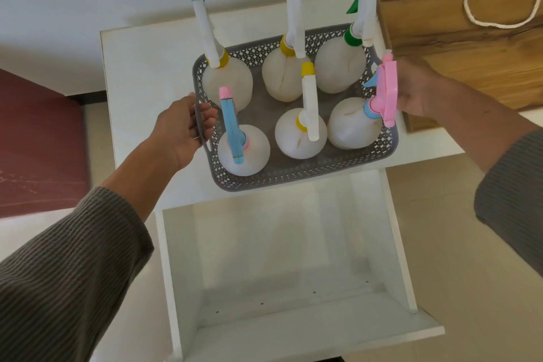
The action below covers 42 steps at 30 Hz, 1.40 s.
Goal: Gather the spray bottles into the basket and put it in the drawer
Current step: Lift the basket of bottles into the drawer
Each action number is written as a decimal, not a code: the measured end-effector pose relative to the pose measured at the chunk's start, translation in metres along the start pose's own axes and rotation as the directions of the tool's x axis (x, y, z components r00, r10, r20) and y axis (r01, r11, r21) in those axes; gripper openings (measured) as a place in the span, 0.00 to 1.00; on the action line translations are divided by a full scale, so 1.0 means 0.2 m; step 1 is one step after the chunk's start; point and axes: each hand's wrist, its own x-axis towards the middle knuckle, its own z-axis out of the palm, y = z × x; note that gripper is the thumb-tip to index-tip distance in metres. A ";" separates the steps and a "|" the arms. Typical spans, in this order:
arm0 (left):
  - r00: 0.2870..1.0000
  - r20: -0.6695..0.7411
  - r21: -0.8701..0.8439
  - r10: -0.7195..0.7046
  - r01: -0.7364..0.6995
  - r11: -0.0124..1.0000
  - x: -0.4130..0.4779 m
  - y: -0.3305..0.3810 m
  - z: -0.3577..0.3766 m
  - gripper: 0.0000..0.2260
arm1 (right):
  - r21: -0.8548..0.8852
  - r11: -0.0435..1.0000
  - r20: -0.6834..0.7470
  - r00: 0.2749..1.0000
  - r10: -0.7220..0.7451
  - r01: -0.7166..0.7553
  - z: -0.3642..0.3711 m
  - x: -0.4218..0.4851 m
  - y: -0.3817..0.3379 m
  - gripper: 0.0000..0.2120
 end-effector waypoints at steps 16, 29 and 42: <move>0.999 0.010 -0.056 0.045 -0.044 0.997 -0.39 -0.29 -0.24 0.12 | 0.116 0.992 0.079 0.996 0.047 -0.056 -0.11 -0.23 0.47 0.15; 0.999 -0.042 -0.067 0.007 -0.010 0.998 -0.75 -0.84 -0.43 0.14 | 0.147 0.983 0.099 0.990 0.096 -0.110 -0.19 -0.65 0.96 0.17; 0.987 -0.119 -0.054 -0.103 0.097 0.994 -0.69 -1.30 -0.57 0.15 | 0.036 0.982 0.066 0.981 0.185 -0.188 -0.09 -0.60 1.48 0.18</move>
